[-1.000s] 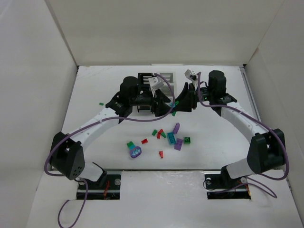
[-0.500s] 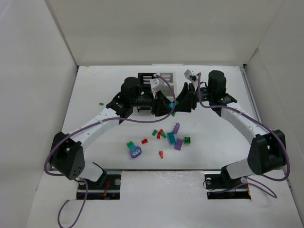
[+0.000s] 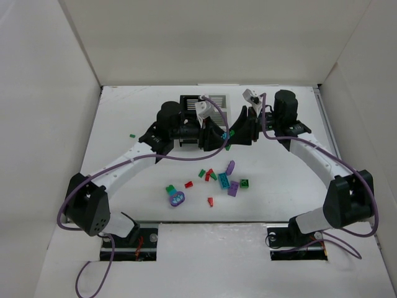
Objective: Sort the legos into containers by color
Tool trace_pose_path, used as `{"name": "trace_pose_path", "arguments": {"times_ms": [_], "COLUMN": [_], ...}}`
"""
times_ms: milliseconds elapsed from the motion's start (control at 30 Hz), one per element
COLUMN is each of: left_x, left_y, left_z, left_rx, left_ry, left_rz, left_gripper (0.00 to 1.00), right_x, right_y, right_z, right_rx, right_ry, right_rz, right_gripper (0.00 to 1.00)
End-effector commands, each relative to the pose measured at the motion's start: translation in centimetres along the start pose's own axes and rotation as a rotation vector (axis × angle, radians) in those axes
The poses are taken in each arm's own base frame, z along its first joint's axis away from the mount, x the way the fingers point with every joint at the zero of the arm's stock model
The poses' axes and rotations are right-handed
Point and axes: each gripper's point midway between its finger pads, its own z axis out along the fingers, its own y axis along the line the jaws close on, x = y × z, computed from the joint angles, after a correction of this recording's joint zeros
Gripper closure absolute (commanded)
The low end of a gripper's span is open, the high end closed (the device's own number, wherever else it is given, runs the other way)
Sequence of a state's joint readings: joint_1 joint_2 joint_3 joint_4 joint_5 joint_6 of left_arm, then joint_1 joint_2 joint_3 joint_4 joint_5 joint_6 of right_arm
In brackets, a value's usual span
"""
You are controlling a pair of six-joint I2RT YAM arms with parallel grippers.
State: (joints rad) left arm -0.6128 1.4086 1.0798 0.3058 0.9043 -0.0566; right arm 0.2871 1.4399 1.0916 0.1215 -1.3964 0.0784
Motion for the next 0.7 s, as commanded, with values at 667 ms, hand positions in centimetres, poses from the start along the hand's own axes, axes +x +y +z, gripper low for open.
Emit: {"name": "trace_pose_path", "arguments": {"times_ms": [667], "left_x": [-1.68], "left_y": [-1.03], "left_z": [-1.76], "left_rx": [0.043], "left_ry": [-0.037], "left_rz": [0.087], "left_gripper": [0.85], "right_x": [-2.39], "right_y": [2.63], "right_z": [-1.31], "right_rx": [-0.125], "right_ry": [-0.004], "right_rz": [-0.114], "right_gripper": [0.82]}}
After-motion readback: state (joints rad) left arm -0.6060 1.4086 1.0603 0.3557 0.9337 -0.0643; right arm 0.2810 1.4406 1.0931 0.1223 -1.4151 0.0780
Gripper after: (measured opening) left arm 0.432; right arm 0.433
